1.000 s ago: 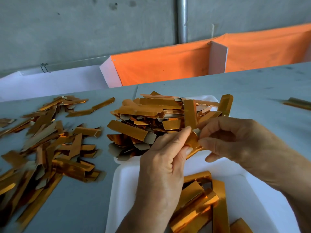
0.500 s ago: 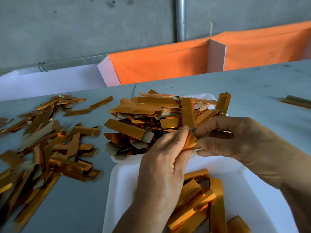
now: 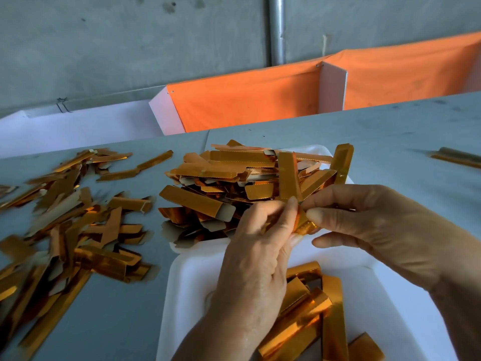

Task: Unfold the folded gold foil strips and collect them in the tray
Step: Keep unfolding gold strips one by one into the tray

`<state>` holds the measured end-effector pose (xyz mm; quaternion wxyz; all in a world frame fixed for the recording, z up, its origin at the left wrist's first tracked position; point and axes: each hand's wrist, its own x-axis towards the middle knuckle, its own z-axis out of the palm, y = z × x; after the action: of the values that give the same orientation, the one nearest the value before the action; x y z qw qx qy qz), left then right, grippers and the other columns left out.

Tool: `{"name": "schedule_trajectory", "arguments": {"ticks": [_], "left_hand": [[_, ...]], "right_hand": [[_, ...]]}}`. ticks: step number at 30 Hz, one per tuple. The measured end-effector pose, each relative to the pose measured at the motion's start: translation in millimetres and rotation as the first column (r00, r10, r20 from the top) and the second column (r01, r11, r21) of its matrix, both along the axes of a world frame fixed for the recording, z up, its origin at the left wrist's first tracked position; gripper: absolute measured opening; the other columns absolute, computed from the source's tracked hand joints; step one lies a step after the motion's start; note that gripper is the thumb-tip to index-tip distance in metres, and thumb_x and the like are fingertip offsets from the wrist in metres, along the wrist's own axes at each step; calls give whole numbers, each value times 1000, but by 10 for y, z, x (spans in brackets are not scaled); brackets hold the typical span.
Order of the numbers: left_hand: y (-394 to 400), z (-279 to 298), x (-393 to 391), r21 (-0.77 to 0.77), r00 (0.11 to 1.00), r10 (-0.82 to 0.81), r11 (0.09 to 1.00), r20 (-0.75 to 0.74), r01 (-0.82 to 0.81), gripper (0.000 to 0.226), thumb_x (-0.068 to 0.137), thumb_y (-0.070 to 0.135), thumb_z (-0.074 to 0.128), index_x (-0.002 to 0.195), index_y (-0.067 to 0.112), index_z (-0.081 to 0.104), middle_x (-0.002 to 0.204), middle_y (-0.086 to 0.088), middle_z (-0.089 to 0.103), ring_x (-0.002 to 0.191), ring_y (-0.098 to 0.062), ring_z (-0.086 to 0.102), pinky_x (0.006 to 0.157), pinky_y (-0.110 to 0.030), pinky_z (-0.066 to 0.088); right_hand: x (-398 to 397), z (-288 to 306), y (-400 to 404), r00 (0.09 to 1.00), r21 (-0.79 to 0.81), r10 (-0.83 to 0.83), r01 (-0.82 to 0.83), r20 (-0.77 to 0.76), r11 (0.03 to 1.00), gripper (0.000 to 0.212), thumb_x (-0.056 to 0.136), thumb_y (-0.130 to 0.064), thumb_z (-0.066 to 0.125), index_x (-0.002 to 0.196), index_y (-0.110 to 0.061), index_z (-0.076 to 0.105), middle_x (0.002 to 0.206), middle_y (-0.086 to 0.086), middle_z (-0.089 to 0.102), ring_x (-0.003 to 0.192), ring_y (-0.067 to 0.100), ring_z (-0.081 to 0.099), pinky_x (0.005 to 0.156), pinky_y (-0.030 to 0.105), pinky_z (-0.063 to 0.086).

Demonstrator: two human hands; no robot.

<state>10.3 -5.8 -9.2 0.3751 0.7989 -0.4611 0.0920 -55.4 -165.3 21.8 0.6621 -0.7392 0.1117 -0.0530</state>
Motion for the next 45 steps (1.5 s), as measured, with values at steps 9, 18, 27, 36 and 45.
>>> {"name": "schedule_trajectory", "arguments": {"ticks": [9, 18, 27, 36, 45], "left_hand": [[28, 50, -10, -46, 1000, -12, 999, -28, 11, 52, 91, 40, 35, 141, 27, 39, 128, 10, 46, 114, -6, 50, 85, -17, 51], [19, 15, 14, -109, 999, -21, 994, -23, 19, 45, 93, 14, 51, 137, 23, 46, 122, 10, 50, 113, -2, 50, 90, -7, 43], [20, 44, 23, -207, 987, -116, 974, -107, 92, 45, 90, 23, 46, 134, 17, 48, 120, 6, 54, 114, 6, 47, 87, 2, 36], [28, 47, 23, -159, 993, -106, 982, -46, 98, 43, 94, 28, 47, 135, 16, 50, 120, 4, 52, 113, -1, 48, 89, -2, 39], [51, 56, 38, -168, 991, -104, 982, -85, 88, 46, 89, 34, 43, 132, 19, 52, 121, 7, 52, 114, -4, 51, 89, -6, 43]], "right_hand": [[-22, 2, -56, 991, 199, 123, -132, 54, 971, 29, 64, -21, 72, 92, -16, 77, 90, 11, 74, 85, 20, 72, 73, 22, 57], [-24, -6, -60, 989, 48, 117, -121, 92, 991, 26, 66, -31, 73, 91, -21, 76, 87, 4, 74, 81, 15, 71, 68, 21, 56], [-33, 16, -23, 982, 50, 106, -115, 154, 992, 17, 73, -31, 70, 85, -19, 74, 84, 8, 72, 79, 18, 70, 66, 22, 55], [-26, 79, 72, 991, 92, -19, 7, 135, 996, 35, 64, -20, 69, 93, -5, 57, 72, 5, 68, 60, 20, 67, 57, 23, 54], [-7, 87, 102, 991, -102, -42, 55, 131, 993, 10, 78, -14, 65, 83, -5, 66, 65, 8, 68, 58, 17, 67, 57, 23, 53]]}}
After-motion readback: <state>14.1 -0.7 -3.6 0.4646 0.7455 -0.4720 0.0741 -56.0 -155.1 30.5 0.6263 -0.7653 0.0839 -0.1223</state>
